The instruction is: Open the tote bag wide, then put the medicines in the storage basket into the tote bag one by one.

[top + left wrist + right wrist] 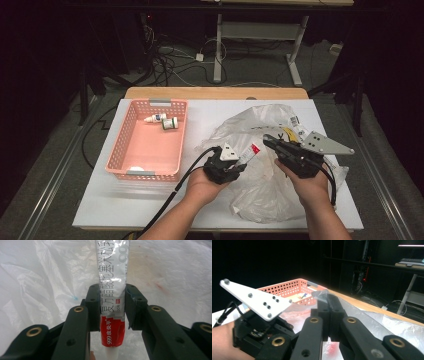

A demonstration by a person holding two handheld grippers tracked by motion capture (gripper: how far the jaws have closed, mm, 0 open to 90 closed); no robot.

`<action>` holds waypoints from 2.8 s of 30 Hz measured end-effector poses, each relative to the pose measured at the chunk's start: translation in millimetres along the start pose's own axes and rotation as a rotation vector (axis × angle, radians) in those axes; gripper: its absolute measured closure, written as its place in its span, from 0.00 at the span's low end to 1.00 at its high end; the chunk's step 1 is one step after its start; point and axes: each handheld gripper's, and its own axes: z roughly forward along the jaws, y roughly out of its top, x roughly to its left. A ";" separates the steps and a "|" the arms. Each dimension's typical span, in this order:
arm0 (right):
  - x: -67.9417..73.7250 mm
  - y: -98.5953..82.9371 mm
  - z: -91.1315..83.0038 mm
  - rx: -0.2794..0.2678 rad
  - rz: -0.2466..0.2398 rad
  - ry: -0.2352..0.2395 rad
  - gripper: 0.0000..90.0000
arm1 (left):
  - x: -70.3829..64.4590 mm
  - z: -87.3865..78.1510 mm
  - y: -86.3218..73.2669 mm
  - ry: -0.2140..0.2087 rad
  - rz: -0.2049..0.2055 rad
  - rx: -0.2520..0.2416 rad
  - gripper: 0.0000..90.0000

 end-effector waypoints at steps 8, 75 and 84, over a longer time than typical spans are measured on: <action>-1.7 -0.5 1.1 -0.003 -0.002 -0.001 1.00 | 0.9 23.1 7.8 0.001 -0.003 0.003 0.74; -11.1 -5.9 -4.5 0.003 0.018 -0.021 1.00 | -0.5 -4.5 -30.0 -0.065 -0.058 -0.069 0.00; -11.0 -5.6 -4.4 0.001 0.014 -0.025 1.00 | 0.3 -35.1 -39.9 -0.061 -0.057 -0.094 0.00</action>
